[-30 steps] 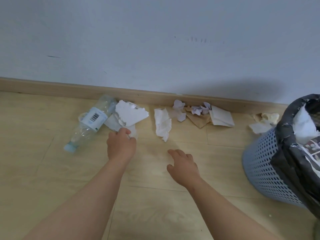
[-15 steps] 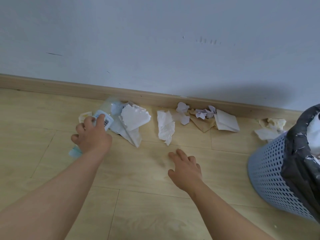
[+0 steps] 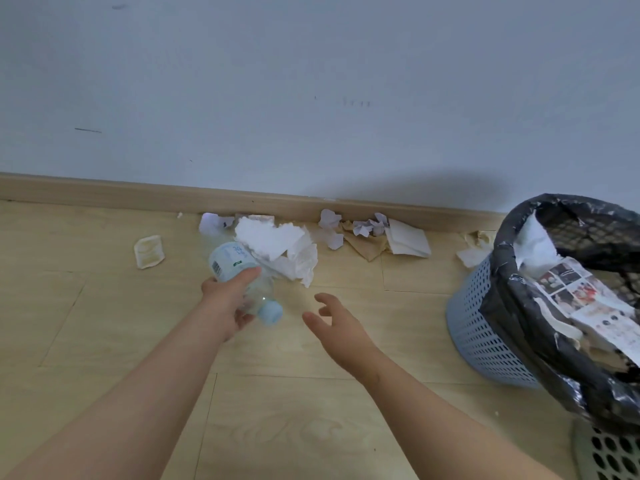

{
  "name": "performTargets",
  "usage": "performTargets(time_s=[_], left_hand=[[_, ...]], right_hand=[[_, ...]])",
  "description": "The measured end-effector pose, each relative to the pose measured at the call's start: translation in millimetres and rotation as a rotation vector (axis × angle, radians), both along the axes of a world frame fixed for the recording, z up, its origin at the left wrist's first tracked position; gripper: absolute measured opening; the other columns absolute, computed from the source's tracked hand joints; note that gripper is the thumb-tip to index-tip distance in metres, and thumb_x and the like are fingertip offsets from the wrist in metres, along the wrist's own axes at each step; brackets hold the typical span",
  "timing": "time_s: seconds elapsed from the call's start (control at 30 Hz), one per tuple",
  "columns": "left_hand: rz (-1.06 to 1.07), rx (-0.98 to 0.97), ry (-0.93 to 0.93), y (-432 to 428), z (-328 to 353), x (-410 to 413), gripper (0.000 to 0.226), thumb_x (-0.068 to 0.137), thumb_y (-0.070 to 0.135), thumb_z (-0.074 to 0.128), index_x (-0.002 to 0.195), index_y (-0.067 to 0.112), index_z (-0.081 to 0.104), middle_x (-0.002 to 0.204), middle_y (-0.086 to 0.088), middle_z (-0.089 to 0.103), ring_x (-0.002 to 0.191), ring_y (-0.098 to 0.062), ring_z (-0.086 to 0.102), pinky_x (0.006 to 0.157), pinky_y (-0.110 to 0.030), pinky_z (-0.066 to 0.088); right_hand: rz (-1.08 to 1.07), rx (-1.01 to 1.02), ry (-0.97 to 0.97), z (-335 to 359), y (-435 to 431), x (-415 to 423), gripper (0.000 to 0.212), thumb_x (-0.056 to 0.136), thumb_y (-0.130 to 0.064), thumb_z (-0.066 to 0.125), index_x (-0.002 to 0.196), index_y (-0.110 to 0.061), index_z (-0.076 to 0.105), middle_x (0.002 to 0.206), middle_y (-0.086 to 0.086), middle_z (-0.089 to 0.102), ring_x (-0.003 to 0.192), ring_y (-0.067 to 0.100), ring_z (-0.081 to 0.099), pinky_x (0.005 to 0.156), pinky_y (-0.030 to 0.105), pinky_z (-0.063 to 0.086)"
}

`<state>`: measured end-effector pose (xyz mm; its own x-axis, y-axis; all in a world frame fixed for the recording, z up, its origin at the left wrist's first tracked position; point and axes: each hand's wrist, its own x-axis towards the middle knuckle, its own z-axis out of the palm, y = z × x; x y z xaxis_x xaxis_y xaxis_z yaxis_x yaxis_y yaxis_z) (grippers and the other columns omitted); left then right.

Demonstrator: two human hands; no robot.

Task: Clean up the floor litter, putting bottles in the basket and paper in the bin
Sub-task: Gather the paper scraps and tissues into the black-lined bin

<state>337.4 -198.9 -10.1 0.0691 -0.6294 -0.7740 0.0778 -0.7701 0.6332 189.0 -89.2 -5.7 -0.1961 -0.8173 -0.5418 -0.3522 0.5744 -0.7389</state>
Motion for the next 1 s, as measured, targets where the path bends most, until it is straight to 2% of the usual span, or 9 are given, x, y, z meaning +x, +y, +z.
performTargets(time_s=[0.1,0.17,0.27,0.37,0.5,0.63,0.77,0.87,1.0], left_hand=[[0.002,0.062,0.264,18.7,35.5,-27.4,0.040,0.083,0.026,0.069,0.117,0.011,0.054,0.103,-0.013,0.063,0.086,-0.025,0.064,0.060,-0.033,0.059],[-0.001,0.050,0.362,26.0,61.7,-41.4,0.033,0.084,0.027,0.068,0.112,0.013,0.057,0.107,-0.012,0.063,0.087,-0.025,0.064,0.058,-0.031,0.057],[-0.078,0.011,0.309,33.2,102.1,-65.3,0.021,0.081,0.033,0.070,0.096,0.023,0.059,0.106,-0.003,0.062,0.088,-0.019,0.062,0.081,-0.038,0.050],[-0.124,-0.053,0.327,42.5,147.4,-98.1,0.020,0.078,0.039,0.071,0.086,0.026,0.058,0.092,0.002,0.062,0.083,-0.015,0.060,0.093,-0.041,0.042],[-0.095,-0.086,0.448,58.4,202.2,-147.3,0.030,0.075,0.045,0.072,0.086,0.020,0.060,0.086,-0.002,0.066,0.085,-0.019,0.064,0.092,-0.033,0.047],[-0.102,-0.113,0.661,89.6,231.5,-183.3,0.038,0.078,0.051,0.067,0.094,0.017,0.064,0.087,-0.006,0.072,0.085,-0.022,0.070,0.077,-0.036,0.056],[-0.186,-0.222,0.408,117.1,228.6,-204.4,0.037,0.083,0.046,0.063,0.111,0.024,0.058,0.120,0.000,0.058,0.110,-0.018,0.056,0.089,-0.036,0.046],[-0.307,-0.357,0.318,141.4,234.9,-225.8,0.014,0.088,0.031,0.060,0.101,0.028,0.056,0.120,0.004,0.052,0.109,-0.015,0.049,0.084,-0.033,0.040],[-0.540,-0.483,0.390,176.9,238.7,-248.9,0.026,0.091,0.025,0.056,0.116,0.031,0.055,0.111,0.009,0.057,0.113,-0.011,0.050,0.090,-0.029,0.040]], right_hand=[[-0.029,-0.171,-0.108,26.9,0.0,-1.6,0.053,0.090,-0.048,0.054,0.139,-0.035,0.035,0.122,-0.007,0.053,0.103,0.015,0.058,0.090,0.029,0.047],[0.001,-0.261,-0.056,46.7,-1.3,-7.8,0.052,0.089,-0.042,0.058,0.136,-0.035,0.038,0.100,-0.013,0.055,0.082,0.003,0.056,0.072,0.018,0.045],[-0.086,-0.430,0.089,74.6,-0.5,-25.0,0.045,0.087,-0.030,0.064,0.129,-0.030,0.046,0.087,-0.020,0.056,0.069,-0.006,0.054,0.060,0.005,0.040],[-0.251,-0.616,0.089,103.9,4.5,-42.0,0.039,0.088,-0.029,0.065,0.124,-0.028,0.051,0.093,-0.019,0.059,0.077,-0.004,0.058,0.068,0.010,0.043],[-0.483,-0.808,0.086,153.5,10.9,-65.8,0.029,0.086,-0.032,0.065,0.110,-0.037,0.051,0.088,-0.018,0.061,0.074,-0.005,0.059,0.072,0.014,0.048],[-0.654,-0.937,0.100,197.2,23.5,-87.7,0.026,0.081,-0.029,0.069,0.099,-0.035,0.053,0.070,-0.020,0.060,0.065,-0.003,0.057,0.069,0.020,0.050],[-0.740,-0.976,0.171,230.9,48.4,-117.3,0.024,0.079,-0.032,0.071,0.096,-0.031,0.054,0.075,-0.017,0.059,0.069,-0.002,0.054,0.068,0.015,0.047],[-0.828,-0.991,0.305,246.9,74.6,-145.5,0.024,0.079,-0.034,0.069,0.095,-0.028,0.053,0.080,-0.014,0.056,0.076,0.004,0.054,0.073,0.024,0.048],[-1.018,-1.023,0.511,264.5,111.5,-182.0,0.025,0.077,-0.033,0.070,0.088,-0.024,0.050,0.087,-0.014,0.042,0.091,0.019,0.051,0.084,0.038,0.047]])
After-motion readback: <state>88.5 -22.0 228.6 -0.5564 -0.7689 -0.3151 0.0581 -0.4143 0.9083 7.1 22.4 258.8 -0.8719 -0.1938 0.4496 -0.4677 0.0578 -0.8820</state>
